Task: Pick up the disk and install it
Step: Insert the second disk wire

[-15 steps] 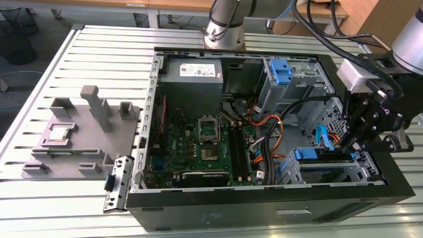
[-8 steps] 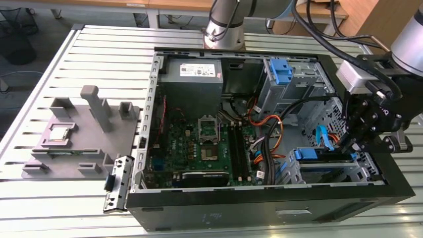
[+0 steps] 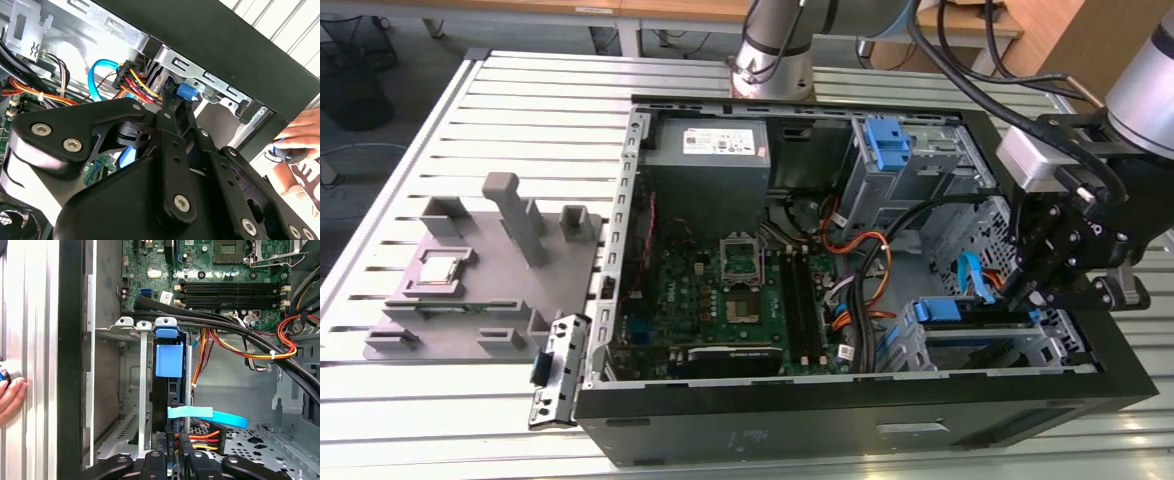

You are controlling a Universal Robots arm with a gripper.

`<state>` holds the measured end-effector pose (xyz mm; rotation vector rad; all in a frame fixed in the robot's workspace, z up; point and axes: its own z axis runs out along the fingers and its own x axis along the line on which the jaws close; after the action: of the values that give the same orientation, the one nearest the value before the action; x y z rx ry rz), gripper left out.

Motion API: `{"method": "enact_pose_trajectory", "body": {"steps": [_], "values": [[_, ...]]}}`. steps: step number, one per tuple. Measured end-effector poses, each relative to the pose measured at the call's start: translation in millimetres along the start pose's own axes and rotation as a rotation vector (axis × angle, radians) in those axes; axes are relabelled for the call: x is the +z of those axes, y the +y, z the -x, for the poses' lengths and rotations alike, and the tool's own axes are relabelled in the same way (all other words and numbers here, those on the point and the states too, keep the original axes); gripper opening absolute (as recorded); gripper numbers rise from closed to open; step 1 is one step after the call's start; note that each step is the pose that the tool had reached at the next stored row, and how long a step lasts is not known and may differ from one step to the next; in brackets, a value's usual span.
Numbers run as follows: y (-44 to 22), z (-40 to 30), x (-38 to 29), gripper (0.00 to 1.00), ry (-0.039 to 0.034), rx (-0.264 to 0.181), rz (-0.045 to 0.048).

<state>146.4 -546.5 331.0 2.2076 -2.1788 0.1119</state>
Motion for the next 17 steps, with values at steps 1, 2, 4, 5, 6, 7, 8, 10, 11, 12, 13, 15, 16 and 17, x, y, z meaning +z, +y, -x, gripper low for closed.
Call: {"method": "enact_pose_trajectory", "body": {"steps": [1,2,4,5,6,7,8,10,11,12,13,15,16,17], "values": [[0.0,0.0,0.0,0.24,0.0,0.0,0.0],[0.0,0.0,0.1,0.24,0.0,0.0,0.0],[0.0,0.0,0.1,0.24,0.0,0.0,0.0],[0.0,0.0,0.2,0.24,0.0,0.0,0.0],[0.0,0.0,0.2,0.24,0.0,0.0,0.0],[0.0,0.0,0.2,0.24,0.0,0.0,0.0],[0.0,0.0,0.2,0.24,0.0001,0.0,0.0],[0.0,0.0,0.1,0.18,0.0004,0.0,0.0],[0.0,0.0,0.2,0.18,0.0003,0.0,0.0],[0.0,0.0,0.2,0.18,0.0002,0.0,0.0],[0.0,0.0,0.3,0.18,0.0,0.0,0.0],[0.0,0.0,0.3,0.18,0.0001,0.0,0.0],[0.0,0.0,0.4,0.18,0.0001,0.0,0.0],[0.0,0.0,0.2,0.18,-0.0002,0.0,0.0001]]}}
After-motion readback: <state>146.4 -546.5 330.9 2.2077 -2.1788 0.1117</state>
